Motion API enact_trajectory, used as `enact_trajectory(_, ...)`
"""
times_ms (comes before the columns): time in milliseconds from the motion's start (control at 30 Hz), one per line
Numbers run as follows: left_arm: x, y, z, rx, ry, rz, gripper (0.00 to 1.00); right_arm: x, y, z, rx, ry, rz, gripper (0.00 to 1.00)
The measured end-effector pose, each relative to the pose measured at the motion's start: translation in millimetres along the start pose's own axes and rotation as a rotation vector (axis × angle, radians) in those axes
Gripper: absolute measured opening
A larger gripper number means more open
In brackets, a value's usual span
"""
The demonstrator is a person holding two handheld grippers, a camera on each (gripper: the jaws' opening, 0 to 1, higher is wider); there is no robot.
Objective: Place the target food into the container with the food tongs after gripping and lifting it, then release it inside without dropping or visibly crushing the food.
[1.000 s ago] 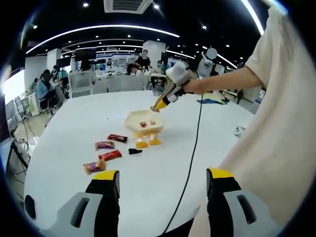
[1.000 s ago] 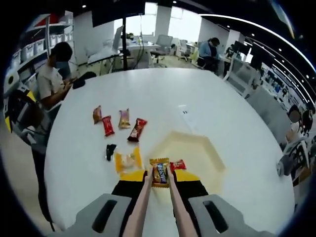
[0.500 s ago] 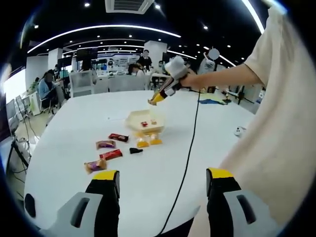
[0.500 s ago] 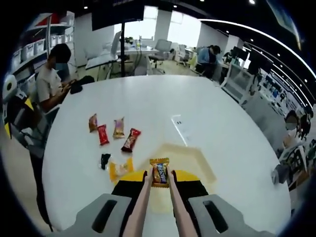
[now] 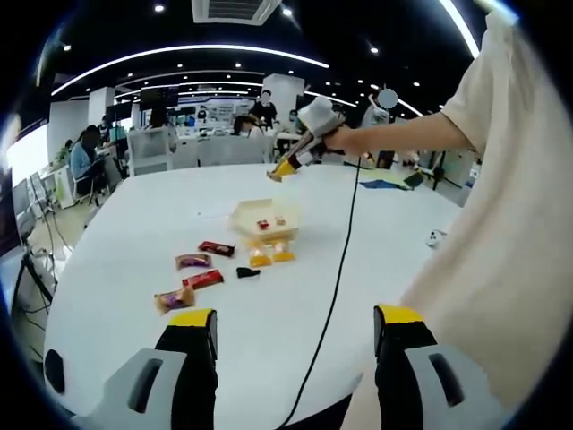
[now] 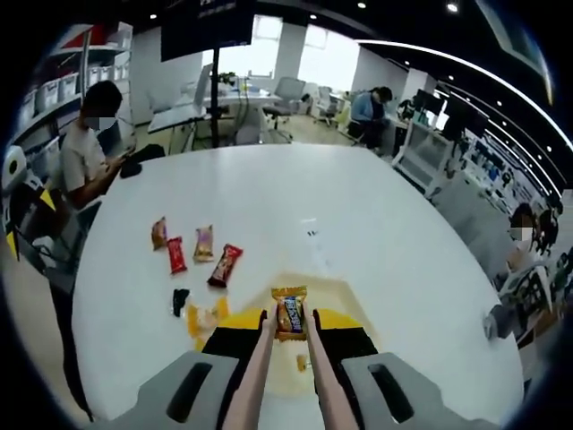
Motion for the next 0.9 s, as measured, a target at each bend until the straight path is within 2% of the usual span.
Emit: enact_trajectory(900,-2.8,2.9,-0.5,-0.006,-0.007,-0.003,0.71,14.9,-0.7,10.4,0.011,-0.010,-0.020,0.20)
Point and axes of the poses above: the point that each gripper's makers call its tool centre point, and the gripper's own axes: y roughly forward along the fingers, x roughly to its right, z roughly out of its top, the point moved 4 cm from there along -y, roughly backward along the fingers, and after that the axes turned 8 degrees about -x, right-handed, at the moved point
